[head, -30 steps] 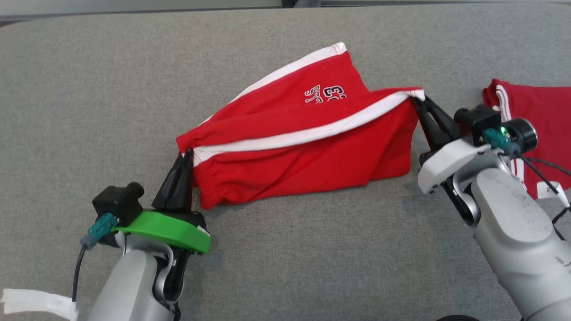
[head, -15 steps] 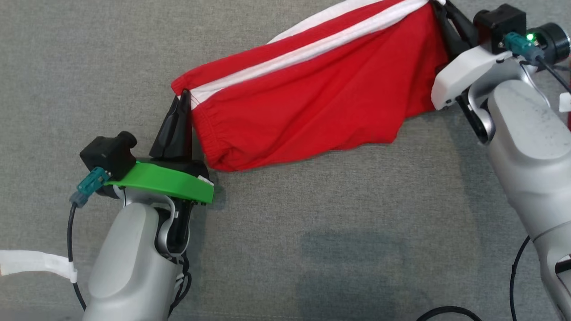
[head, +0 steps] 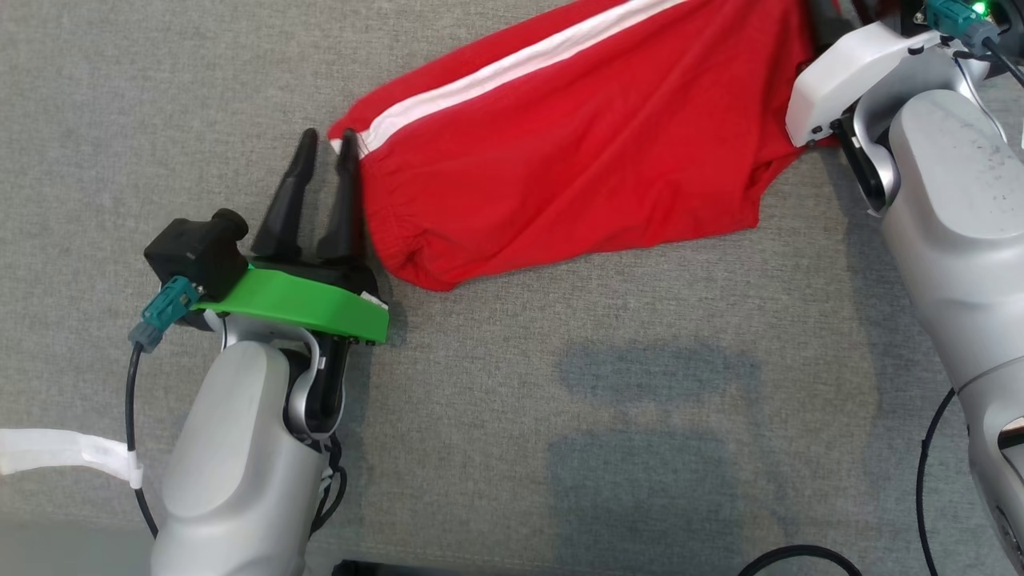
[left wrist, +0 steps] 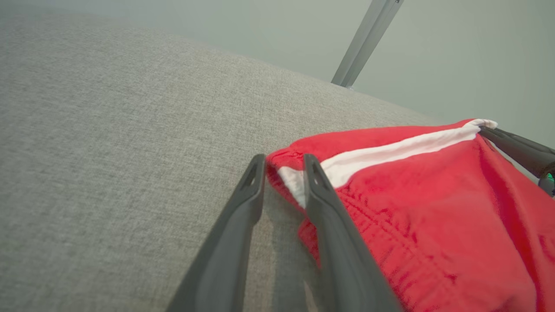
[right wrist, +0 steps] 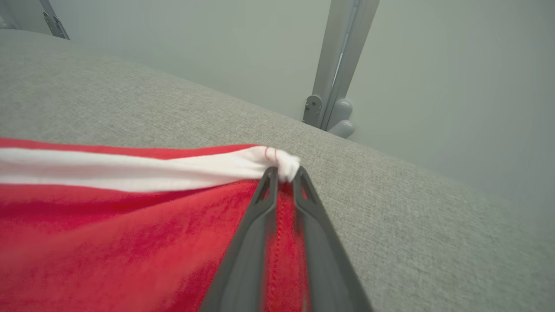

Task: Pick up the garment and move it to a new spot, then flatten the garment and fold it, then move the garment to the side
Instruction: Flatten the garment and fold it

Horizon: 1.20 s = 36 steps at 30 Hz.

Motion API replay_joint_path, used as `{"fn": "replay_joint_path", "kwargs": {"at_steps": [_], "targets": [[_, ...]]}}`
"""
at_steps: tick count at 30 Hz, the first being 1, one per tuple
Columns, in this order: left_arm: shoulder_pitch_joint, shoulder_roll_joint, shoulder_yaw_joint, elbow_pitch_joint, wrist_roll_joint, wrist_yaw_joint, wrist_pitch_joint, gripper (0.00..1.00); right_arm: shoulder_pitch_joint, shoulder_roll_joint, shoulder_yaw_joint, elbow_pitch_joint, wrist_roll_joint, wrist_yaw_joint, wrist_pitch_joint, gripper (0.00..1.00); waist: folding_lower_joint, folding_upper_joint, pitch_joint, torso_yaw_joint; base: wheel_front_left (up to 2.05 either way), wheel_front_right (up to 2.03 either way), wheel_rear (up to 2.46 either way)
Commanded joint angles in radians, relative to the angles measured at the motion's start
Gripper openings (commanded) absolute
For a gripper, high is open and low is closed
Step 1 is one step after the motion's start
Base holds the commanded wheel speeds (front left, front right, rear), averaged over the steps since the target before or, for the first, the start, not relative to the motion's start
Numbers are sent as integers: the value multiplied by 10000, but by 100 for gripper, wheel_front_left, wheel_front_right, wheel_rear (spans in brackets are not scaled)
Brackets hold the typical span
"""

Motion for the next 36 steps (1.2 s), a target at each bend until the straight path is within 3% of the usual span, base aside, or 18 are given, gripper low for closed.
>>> {"fn": "replay_joint_path", "kwargs": {"at_steps": [1, 18, 36], "targets": [[-2, 11, 33, -28, 210, 14, 4, 100, 31, 16, -37, -53, -33, -21, -20, 100, -1, -3, -81, -82, 0, 0, 0], [1913, 15, 972, -133, 1777, 14, 4, 100, 2870, 404, -687, -952, 800, -21, -20, 100, -1, -3, -2126, -565, 0, 0, 0], [2566, 16, 838, -639, 1943, 14, 4, 100, 3330, 413, -1154, 517, 1273, -21, -17, 100, -1, -3, -1988, 342, 0, 0, 0]]}}
